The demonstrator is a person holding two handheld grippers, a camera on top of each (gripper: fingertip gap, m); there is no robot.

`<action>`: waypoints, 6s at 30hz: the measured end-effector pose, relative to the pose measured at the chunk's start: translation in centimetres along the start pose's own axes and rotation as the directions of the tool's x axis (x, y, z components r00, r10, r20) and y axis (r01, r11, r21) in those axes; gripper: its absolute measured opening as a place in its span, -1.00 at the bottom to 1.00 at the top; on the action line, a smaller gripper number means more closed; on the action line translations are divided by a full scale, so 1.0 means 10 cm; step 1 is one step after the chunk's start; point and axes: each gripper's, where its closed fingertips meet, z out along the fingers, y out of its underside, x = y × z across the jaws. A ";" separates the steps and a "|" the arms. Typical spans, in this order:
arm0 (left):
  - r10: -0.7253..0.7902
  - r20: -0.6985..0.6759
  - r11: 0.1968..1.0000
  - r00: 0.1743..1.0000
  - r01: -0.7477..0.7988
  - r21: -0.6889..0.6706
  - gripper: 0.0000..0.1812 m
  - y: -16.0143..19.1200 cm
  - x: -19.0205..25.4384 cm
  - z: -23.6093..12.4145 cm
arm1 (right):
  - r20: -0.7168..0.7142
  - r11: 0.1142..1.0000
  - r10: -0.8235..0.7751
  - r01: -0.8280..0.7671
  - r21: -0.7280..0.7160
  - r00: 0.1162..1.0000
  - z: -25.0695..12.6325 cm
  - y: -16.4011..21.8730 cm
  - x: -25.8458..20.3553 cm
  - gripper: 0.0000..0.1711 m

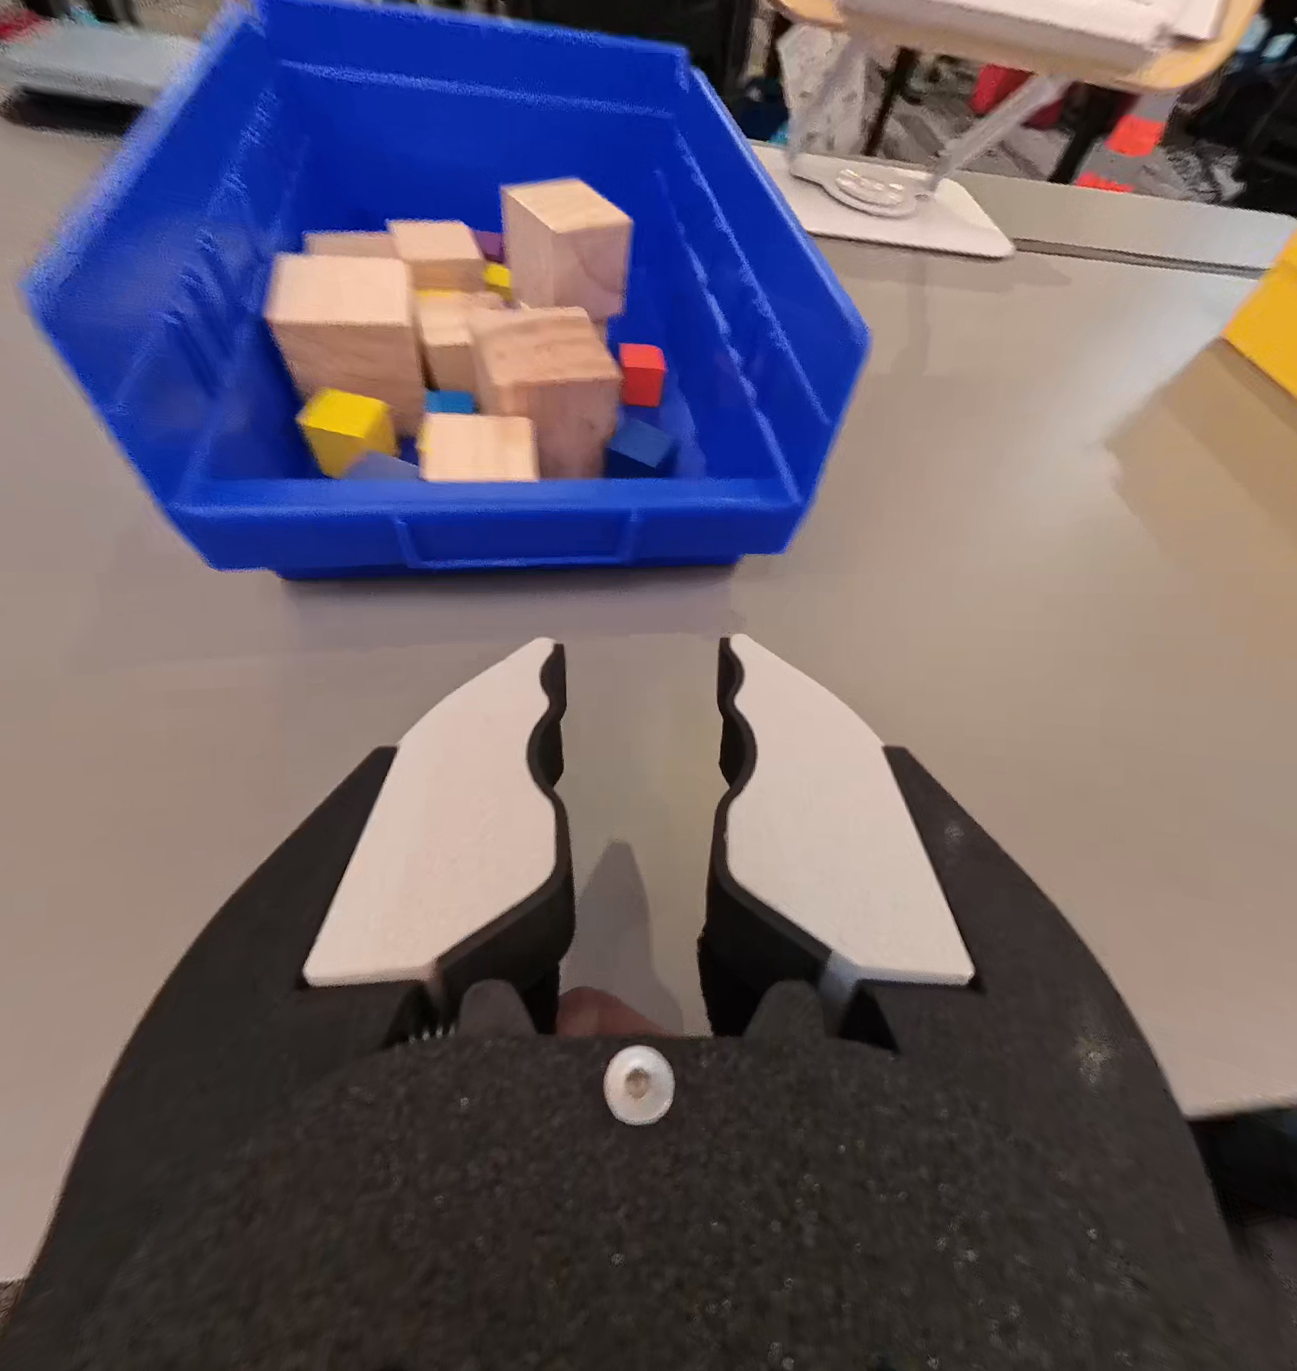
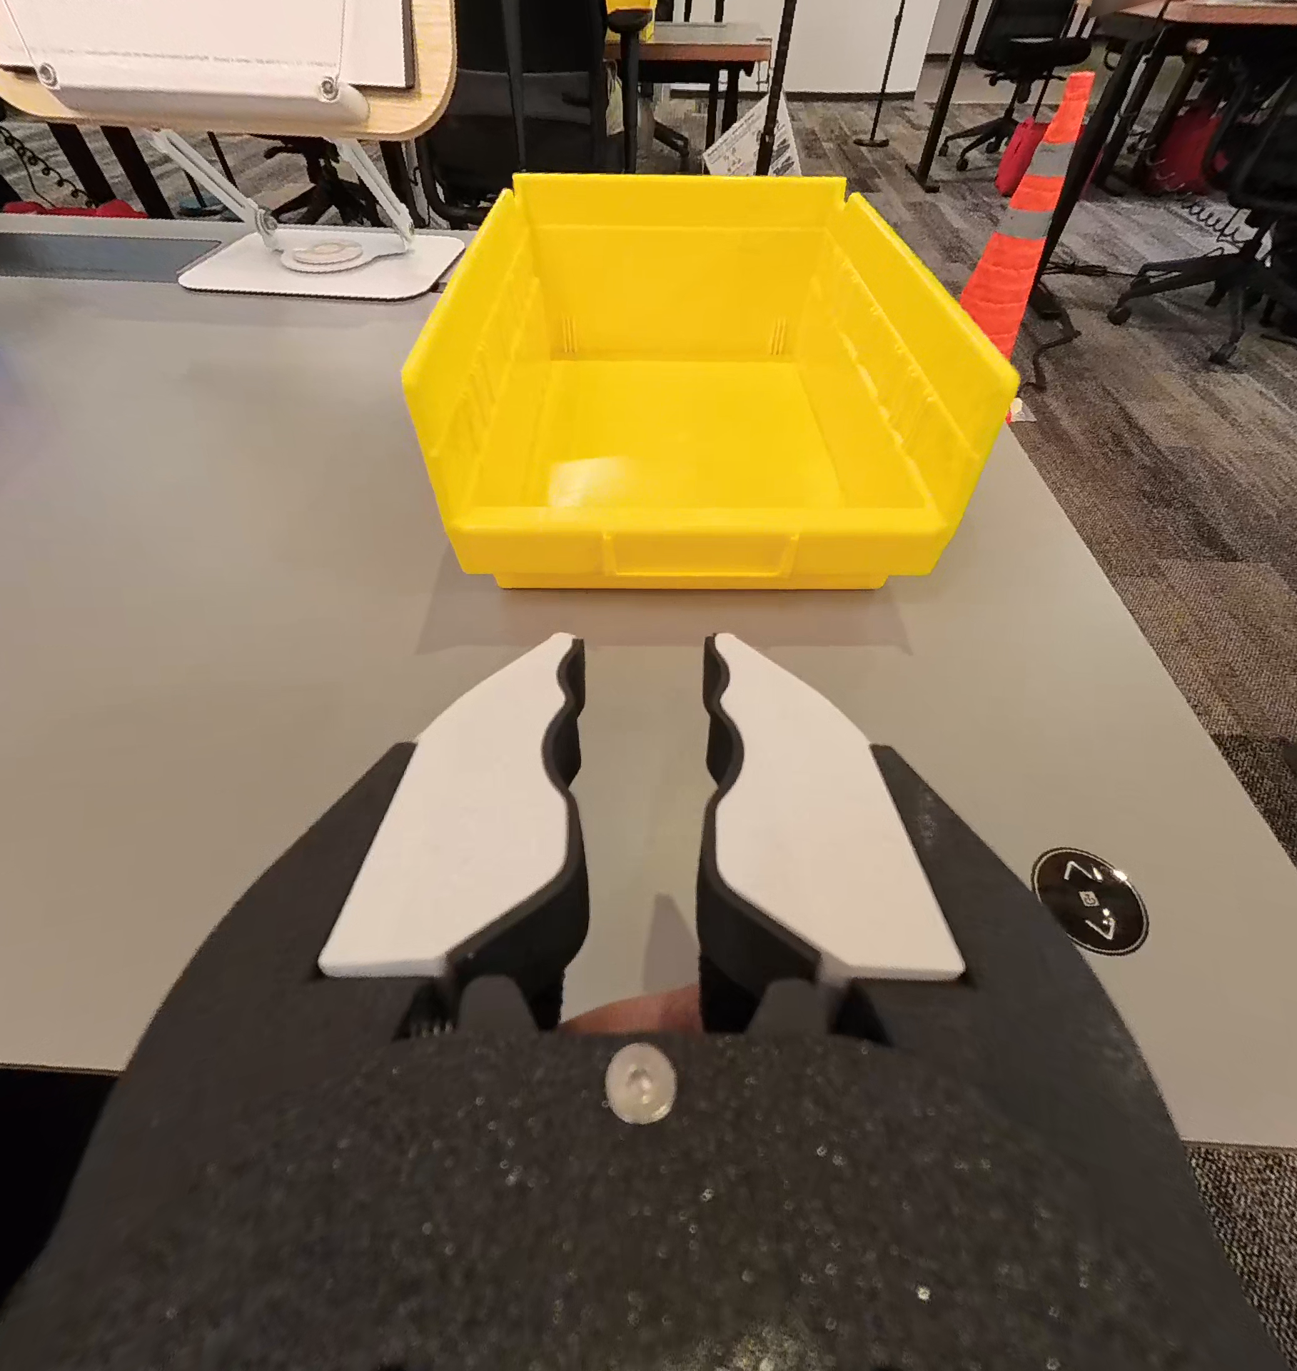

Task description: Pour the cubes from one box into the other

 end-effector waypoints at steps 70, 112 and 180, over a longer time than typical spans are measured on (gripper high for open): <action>0.493 -0.516 0.863 0.700 -0.468 0.190 -0.97 -1.99 3.78 1.73 | 0.530 0.424 -0.455 0.697 -0.578 0.716 2.25 -2.53 0.79 -0.97; 0.693 0.332 0.242 0.641 -0.639 0.730 -0.99 -1.99 4.60 2.58 | -0.405 0.687 -0.528 0.656 0.313 0.746 1.92 -2.62 1.69 -0.96; -0.029 -0.008 0.946 1.000 0.025 -0.323 -0.95 -0.31 -1.42 0.57 | 0.848 0.230 -0.482 0.966 -0.119 0.219 3.77 -0.91 -5.77 -0.73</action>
